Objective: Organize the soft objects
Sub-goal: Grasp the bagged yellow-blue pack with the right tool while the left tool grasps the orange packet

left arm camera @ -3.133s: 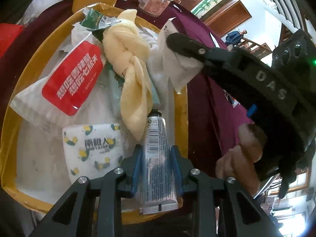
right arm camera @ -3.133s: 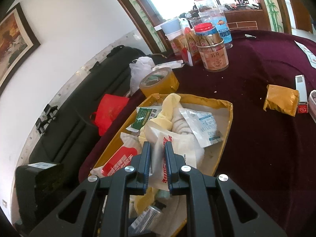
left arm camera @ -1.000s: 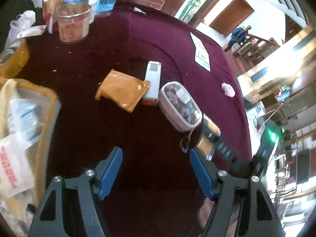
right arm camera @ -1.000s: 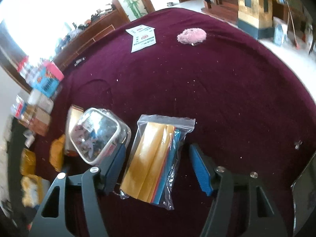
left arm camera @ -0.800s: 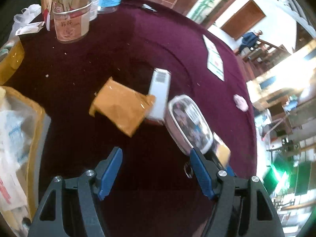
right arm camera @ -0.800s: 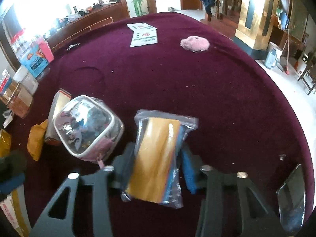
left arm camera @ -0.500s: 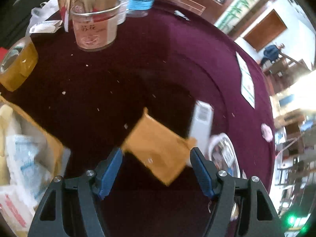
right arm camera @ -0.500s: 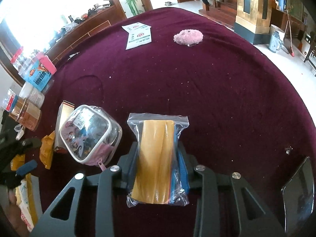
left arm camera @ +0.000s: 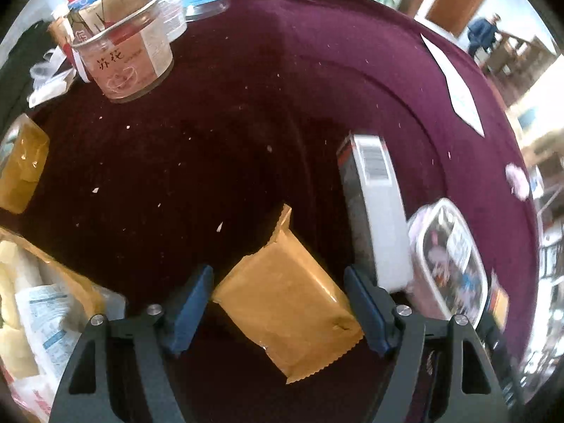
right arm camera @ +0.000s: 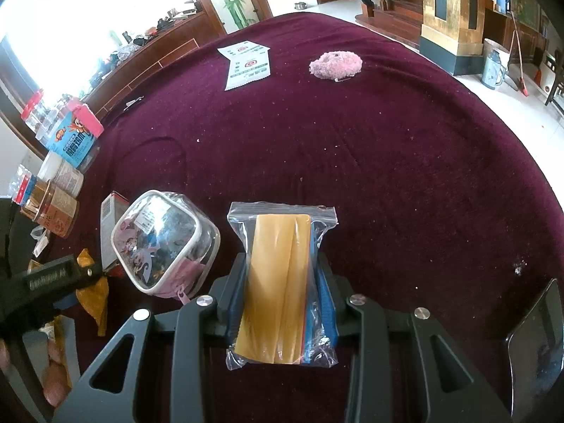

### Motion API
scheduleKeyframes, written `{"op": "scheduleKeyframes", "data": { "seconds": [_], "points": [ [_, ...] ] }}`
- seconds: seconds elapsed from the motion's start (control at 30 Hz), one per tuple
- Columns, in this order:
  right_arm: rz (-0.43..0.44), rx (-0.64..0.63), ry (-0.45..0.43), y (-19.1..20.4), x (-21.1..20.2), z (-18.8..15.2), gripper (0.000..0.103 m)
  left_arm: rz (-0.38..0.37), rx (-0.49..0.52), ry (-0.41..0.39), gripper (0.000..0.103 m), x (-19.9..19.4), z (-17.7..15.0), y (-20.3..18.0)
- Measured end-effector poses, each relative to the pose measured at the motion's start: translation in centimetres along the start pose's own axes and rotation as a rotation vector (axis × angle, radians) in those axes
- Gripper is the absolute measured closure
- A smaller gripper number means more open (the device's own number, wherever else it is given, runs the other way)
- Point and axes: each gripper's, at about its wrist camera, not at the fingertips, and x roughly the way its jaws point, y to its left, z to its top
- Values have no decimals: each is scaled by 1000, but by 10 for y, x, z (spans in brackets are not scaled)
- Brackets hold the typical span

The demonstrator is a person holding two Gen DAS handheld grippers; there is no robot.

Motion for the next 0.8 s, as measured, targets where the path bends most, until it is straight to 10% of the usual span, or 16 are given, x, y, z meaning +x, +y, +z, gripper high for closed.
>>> {"op": "scheduleKeyframes", "data": {
  "seconds": [0.37,0.8],
  "points": [
    [-19,-20,-10,4,0,-1,68,-100,180,35,36,-22,-44,-1],
    [-39,-39,-18,8,1,-1,68,-162,60,113,24,-48,-60,33]
  ]
}}
